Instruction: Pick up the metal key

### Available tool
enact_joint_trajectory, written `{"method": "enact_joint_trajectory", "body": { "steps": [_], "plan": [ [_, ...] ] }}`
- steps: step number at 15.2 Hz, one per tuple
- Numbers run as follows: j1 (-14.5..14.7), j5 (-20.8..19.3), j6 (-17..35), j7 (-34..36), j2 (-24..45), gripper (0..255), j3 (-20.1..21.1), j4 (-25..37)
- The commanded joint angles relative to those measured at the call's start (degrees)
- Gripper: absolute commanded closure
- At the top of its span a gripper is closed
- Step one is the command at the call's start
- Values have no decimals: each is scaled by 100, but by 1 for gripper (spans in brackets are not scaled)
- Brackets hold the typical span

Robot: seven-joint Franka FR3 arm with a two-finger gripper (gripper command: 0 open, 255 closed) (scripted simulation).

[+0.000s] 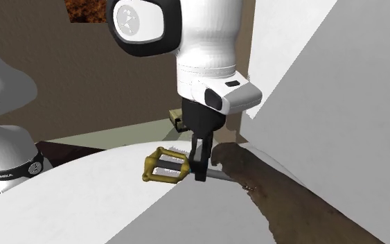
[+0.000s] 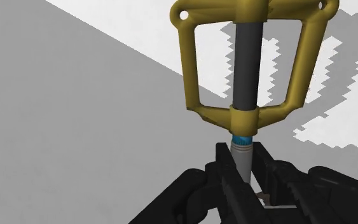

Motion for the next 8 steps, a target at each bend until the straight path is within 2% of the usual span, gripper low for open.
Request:
{"method": "enact_joint_trajectory", "body": {
  "steps": [1, 8],
  "plan": [
    [-2, -2, -149, 0, -69, 255, -2, 78],
    [-1, -3, -655, -1, -242, 255, -2, 410]
  ]
}}
